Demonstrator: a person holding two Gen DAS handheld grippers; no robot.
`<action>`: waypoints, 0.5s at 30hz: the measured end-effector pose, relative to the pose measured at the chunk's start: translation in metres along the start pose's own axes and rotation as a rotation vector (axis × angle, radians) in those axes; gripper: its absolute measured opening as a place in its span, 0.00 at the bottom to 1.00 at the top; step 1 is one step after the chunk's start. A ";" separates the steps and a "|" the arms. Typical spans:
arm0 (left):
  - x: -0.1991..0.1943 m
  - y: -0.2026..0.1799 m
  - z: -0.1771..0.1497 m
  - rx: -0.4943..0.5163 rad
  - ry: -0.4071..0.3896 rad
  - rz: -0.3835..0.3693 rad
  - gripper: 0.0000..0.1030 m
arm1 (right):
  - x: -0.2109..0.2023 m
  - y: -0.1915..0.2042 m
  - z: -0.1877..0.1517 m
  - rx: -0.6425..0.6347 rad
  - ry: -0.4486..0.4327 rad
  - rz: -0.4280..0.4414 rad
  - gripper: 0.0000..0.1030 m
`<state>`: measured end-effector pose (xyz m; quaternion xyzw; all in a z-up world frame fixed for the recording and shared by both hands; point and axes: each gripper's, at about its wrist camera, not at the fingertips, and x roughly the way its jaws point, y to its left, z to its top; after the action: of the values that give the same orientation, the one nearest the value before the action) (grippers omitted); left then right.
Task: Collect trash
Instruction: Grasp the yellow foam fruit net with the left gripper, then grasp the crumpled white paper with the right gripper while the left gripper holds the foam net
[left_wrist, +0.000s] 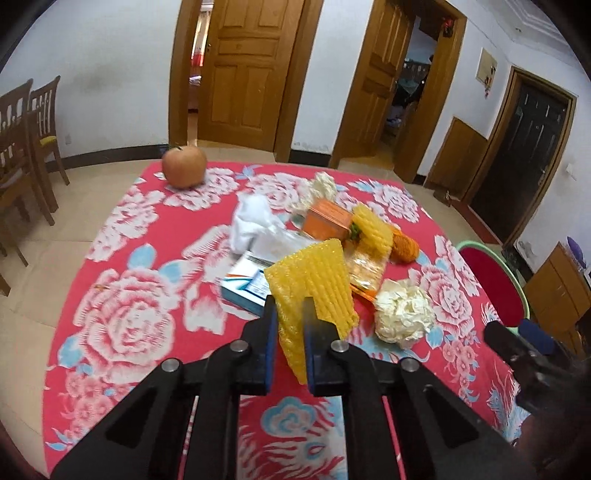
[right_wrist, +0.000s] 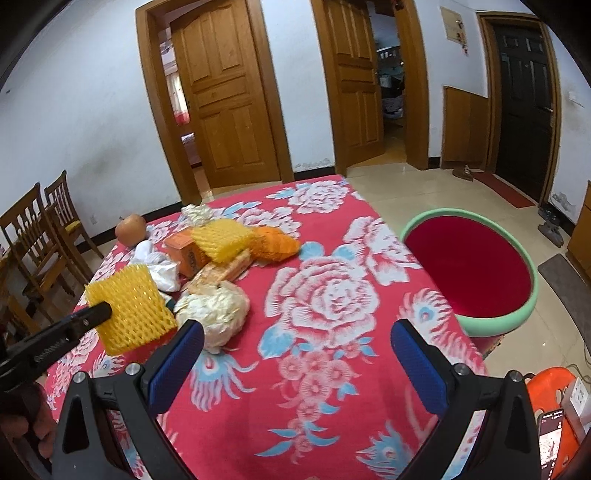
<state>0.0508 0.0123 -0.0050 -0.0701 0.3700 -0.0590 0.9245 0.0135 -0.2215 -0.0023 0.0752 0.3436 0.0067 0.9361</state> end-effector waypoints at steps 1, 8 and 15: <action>-0.003 0.004 0.000 -0.002 -0.009 0.002 0.11 | 0.002 0.004 0.000 -0.004 0.007 0.004 1.00; -0.006 0.027 0.001 -0.014 -0.016 0.019 0.11 | 0.024 0.038 0.003 -0.027 0.045 0.019 1.00; 0.003 0.038 0.000 -0.037 0.018 -0.016 0.11 | 0.056 0.064 0.004 -0.073 0.101 -0.004 0.94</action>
<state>0.0552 0.0494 -0.0136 -0.0894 0.3788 -0.0600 0.9192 0.0618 -0.1556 -0.0262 0.0400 0.3900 0.0209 0.9197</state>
